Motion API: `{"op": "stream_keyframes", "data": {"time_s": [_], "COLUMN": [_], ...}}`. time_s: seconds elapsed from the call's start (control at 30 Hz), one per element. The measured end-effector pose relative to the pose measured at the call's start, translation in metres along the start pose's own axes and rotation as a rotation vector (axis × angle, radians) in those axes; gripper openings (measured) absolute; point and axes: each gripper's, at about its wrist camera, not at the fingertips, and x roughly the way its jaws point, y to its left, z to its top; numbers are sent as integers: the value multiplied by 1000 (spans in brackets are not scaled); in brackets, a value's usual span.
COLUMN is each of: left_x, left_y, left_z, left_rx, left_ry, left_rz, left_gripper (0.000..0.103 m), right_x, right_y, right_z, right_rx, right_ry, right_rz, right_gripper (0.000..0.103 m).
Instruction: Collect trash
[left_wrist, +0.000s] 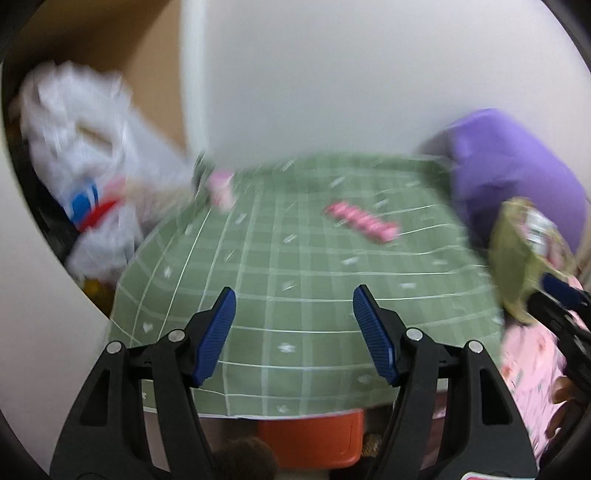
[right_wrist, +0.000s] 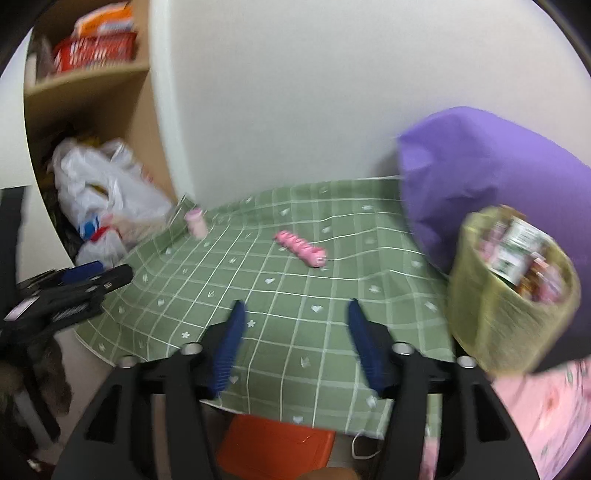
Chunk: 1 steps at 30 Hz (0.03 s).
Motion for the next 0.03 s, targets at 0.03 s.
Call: {"op": "stream_keyframes", "data": {"time_s": [0.03], "left_x": [22], "left_y": [10], "left_z": [6], "left_rx": [-31], "left_ry": [35], "left_rz": [36], "left_gripper": [63], "right_x": [27], "right_y": [0], "right_z": [7], "right_rx": [-36], "right_ry": [35], "right_rz": [41], "right_gripper": [59]}}
